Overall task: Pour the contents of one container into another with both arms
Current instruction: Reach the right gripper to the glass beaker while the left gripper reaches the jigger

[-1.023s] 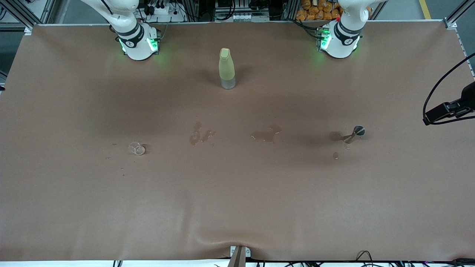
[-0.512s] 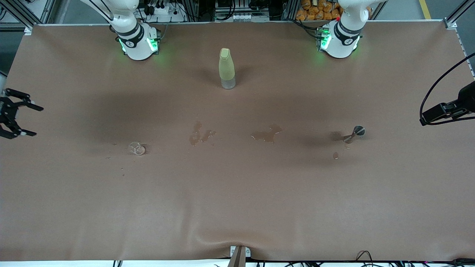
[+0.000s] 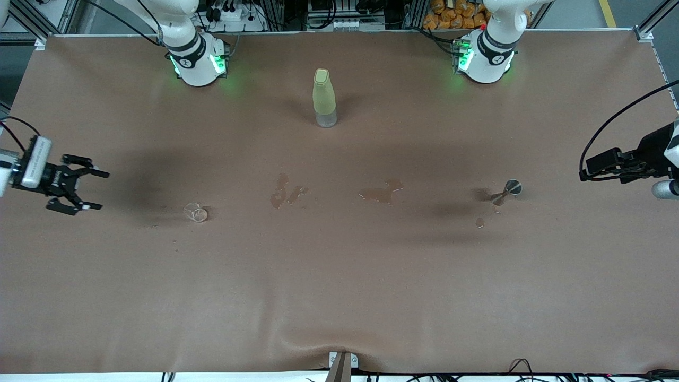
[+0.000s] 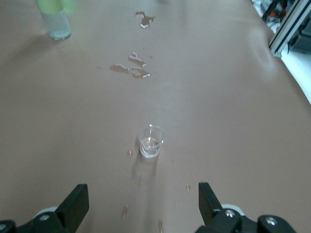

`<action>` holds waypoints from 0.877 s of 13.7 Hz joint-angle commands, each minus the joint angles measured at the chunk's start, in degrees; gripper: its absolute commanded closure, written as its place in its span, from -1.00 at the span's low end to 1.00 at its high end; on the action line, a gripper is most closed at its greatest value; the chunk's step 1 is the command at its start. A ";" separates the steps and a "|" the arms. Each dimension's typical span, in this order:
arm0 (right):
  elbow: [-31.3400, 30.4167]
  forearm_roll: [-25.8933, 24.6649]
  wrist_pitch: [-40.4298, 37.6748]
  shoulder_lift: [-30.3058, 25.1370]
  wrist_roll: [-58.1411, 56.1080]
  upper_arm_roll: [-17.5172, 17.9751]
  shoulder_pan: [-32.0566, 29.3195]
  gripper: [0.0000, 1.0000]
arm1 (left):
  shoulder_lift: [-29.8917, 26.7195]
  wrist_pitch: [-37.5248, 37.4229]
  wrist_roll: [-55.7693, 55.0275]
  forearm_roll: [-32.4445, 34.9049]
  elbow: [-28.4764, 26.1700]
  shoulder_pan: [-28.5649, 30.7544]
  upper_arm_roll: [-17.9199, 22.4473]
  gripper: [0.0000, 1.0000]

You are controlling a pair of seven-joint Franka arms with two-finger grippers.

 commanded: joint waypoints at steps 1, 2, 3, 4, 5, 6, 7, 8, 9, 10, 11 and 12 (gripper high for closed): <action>-2.53 6.85 -0.25 3.22 -6.17 -1.05 0.70 -1.00 | 0.26 0.24 9.07 -2.45 -0.33 1.91 0.31 -1.00; -3.24 9.04 -0.34 4.63 -8.19 -1.05 0.62 -1.00 | 0.44 0.24 13.20 -2.44 -0.68 2.17 0.31 -1.00; -4.20 11.15 -0.43 6.03 -10.48 -1.05 0.62 -1.00 | 1.05 0.24 17.07 -2.79 -0.68 3.05 0.31 -1.00; -4.91 13.00 -0.60 7.09 -12.41 -0.96 0.62 -1.00 | 1.40 0.24 21.02 -3.67 -0.68 4.45 0.22 -1.00; -5.70 14.15 -0.52 7.89 -14.00 -1.04 0.62 -1.00 | 2.10 0.24 23.93 -6.63 -0.68 5.07 0.22 -1.00; -6.23 15.12 -0.60 8.68 -15.49 -1.04 0.62 -1.00 | 2.72 0.16 25.70 -8.66 -0.68 5.86 0.22 -1.00; -6.67 16.09 -0.60 9.64 -17.25 -1.05 0.62 -1.00 | 3.77 0.15 27.46 -9.64 -0.60 6.56 0.22 -1.00; -6.93 17.14 -0.69 10.78 -19.09 -0.96 0.53 -1.00 | 4.30 -0.02 31.48 -11.13 -0.77 6.66 0.22 -1.00; -7.11 18.20 -1.21 11.93 -20.68 -1.04 0.44 -1.00 | 4.65 -0.02 37.18 -12.89 -1.73 7.44 0.22 -1.00; -7.11 19.42 -1.57 13.33 -22.17 -1.04 0.53 -1.00 | 5.01 -0.02 42.63 -15.25 -2.78 8.41 0.22 -1.00; -7.02 21.00 -1.66 14.91 -24.19 -0.96 0.53 -1.00 | 5.27 -0.02 47.82 -16.93 -3.66 9.11 0.31 -1.00; -7.02 22.67 -2.09 16.23 -25.78 -0.96 0.61 -1.00 | 6.14 -0.02 52.13 -17.38 -4.02 9.47 0.22 -1.00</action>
